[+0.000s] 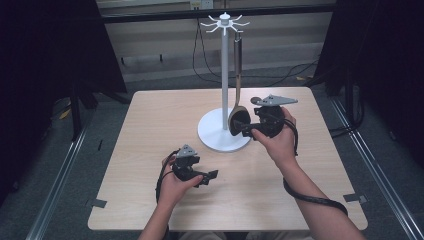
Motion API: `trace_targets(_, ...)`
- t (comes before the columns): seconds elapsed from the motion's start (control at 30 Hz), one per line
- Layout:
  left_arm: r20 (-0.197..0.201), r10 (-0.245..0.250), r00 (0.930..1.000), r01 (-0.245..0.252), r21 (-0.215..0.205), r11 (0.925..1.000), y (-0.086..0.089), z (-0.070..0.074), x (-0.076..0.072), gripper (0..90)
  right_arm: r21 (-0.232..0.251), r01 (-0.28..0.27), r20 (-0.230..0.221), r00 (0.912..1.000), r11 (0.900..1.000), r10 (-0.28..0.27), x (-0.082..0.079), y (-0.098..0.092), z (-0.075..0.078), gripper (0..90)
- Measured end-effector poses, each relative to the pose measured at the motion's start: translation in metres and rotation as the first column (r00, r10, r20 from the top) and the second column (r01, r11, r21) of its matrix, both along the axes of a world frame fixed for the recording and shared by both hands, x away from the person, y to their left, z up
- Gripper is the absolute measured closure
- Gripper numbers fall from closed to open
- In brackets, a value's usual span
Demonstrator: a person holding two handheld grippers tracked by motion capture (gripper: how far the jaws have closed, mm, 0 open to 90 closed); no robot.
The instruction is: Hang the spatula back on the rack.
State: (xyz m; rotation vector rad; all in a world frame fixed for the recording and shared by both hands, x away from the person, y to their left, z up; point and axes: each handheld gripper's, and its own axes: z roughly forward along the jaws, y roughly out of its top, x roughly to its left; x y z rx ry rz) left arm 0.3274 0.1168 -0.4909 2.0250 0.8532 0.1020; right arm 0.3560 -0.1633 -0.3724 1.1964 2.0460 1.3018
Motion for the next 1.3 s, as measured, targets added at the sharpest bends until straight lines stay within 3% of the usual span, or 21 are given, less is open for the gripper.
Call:
trace_targets(0.67, -0.004, 0.004, 1.0, -0.004, 0.0, 1.0, -0.001, -0.001, -0.001, 6.0, -0.043, -0.07, -0.025, 0.9973, 0.997, 0.069, -0.025, -0.009, -0.026, 10.2)
trace_targets(1.3, -0.007, 0.001, 1.0, -0.001, 0.007, 1.0, -0.002, -0.003, -0.001, 6.0, -0.02, -0.096, -0.062, 0.9936, 0.995, 0.094, -0.042, -0.03, -0.045, 7.0)
